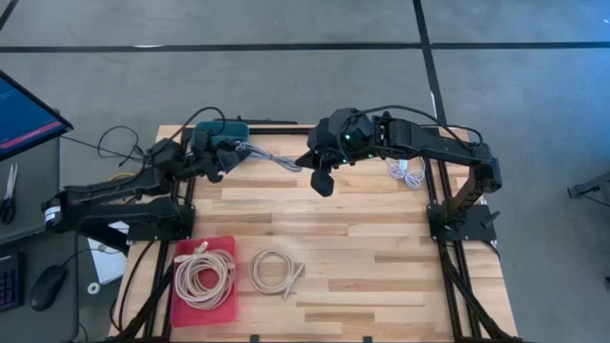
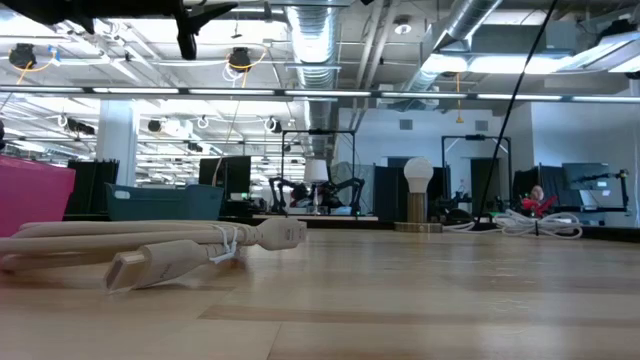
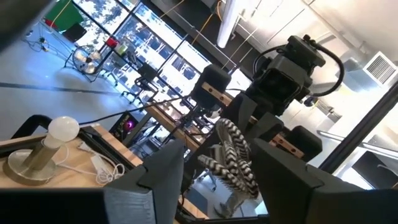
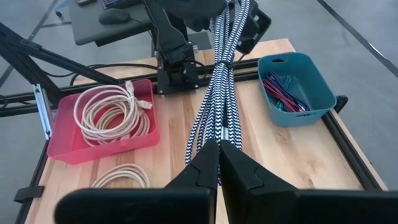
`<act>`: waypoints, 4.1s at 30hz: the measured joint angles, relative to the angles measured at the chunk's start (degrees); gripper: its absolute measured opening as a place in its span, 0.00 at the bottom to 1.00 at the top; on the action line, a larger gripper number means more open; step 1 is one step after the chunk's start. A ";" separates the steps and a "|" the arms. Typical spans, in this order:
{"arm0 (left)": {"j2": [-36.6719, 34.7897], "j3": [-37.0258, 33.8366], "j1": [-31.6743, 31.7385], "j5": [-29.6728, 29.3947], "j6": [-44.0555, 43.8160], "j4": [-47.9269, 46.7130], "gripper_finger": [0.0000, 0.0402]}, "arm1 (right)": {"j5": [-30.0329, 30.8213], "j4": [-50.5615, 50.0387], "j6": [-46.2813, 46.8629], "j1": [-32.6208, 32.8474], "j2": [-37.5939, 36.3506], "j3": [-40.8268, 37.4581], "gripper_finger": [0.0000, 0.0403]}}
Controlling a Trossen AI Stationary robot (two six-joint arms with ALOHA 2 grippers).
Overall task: Pick & Place USB Port
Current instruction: Put the black and white USB cable into the blue bin, then put the brown HDMI cable into the red bin
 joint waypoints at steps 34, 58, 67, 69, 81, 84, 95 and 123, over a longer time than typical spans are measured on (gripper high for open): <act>-0.90 0.02 5.35 0.44 4.24 -2.17 0.10 | 1.80 -3.82 0.00 -0.15 -5.44 -0.07 0.19; -9.79 0.02 36.04 -1.55 9.70 -39.08 0.10 | 27.01 -19.01 5.44 7.50 -14.05 -0.04 0.23; -7.82 -0.02 41.61 -7.70 12.70 -48.06 0.10 | 30.32 -22.02 7.54 10.19 -14.92 -0.02 0.23; -7.17 -0.81 42.50 -7.78 12.98 -48.10 0.10 | 30.29 -22.00 7.54 10.23 -15.23 -0.02 0.23; -3.53 -12.18 43.34 -8.60 5.45 -45.45 0.24 | 30.14 -22.04 7.72 10.19 -15.23 -0.02 0.23; -3.53 -13.18 43.34 -9.51 4.83 -44.11 0.37 | 30.14 -22.04 7.69 10.19 -15.21 -0.02 0.23; -3.56 -13.27 43.34 -5.82 1.02 -26.41 0.67 | 30.12 -22.04 7.54 10.14 -15.21 -0.02 0.23; -10.30 -13.22 21.15 29.48 -16.00 15.07 0.27 | 28.40 -21.94 7.54 10.14 -15.16 -0.02 0.23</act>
